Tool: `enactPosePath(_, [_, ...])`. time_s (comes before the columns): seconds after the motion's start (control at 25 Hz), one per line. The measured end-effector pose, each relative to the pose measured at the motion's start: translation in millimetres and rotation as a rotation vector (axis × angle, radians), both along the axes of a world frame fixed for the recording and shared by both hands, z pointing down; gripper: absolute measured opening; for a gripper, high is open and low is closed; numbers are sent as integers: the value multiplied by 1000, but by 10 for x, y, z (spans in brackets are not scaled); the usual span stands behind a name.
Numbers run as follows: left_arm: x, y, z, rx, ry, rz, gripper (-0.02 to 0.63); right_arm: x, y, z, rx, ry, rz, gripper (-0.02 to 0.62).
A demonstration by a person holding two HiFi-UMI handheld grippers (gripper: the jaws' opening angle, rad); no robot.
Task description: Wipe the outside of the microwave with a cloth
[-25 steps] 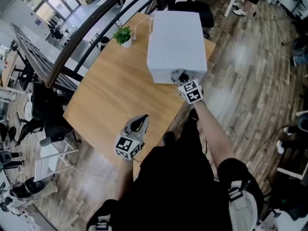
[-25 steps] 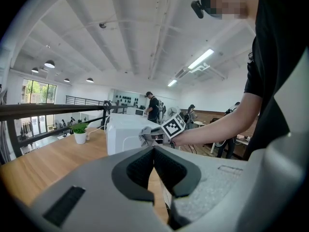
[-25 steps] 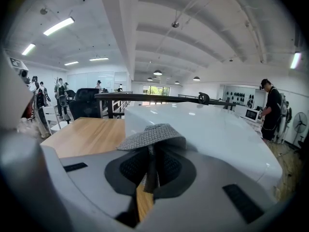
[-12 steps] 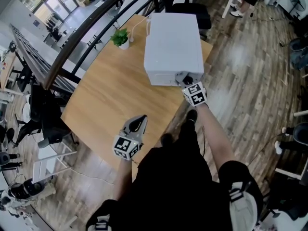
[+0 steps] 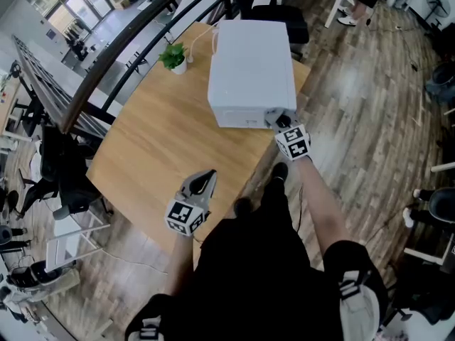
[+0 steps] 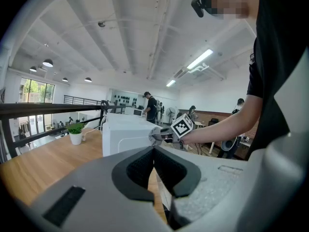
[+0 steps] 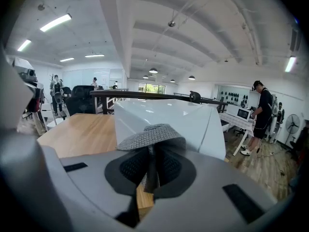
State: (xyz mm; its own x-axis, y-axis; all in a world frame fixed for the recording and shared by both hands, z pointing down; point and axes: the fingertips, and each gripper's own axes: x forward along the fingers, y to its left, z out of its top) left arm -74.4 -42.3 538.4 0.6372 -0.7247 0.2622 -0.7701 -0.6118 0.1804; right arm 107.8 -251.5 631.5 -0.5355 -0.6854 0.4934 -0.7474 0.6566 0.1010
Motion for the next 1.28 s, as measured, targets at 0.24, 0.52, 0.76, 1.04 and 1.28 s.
enactPosePath(0.24, [23, -19, -11, 3, -5, 10, 2, 154, 3, -5, 0, 2, 22, 18])
enactPosePath(0.52, [28, -28, 3, 0, -8, 14, 2, 320, -8, -1, 5, 11, 38, 18])
enactPosePath(0.76, [50, -38, -1, 0, -6, 20, 2, 418, 12, 1, -3, 16, 53, 18])
enactPosePath(1.04, [88, -53, -14, -1, -9, 30, 2, 574, 10, 35, -16, 24, 67, 18])
enactPosePath(1.28, [81, -55, 22, -12, -11, 23, 2, 637, 4, 140, -25, 16, 71, 18])
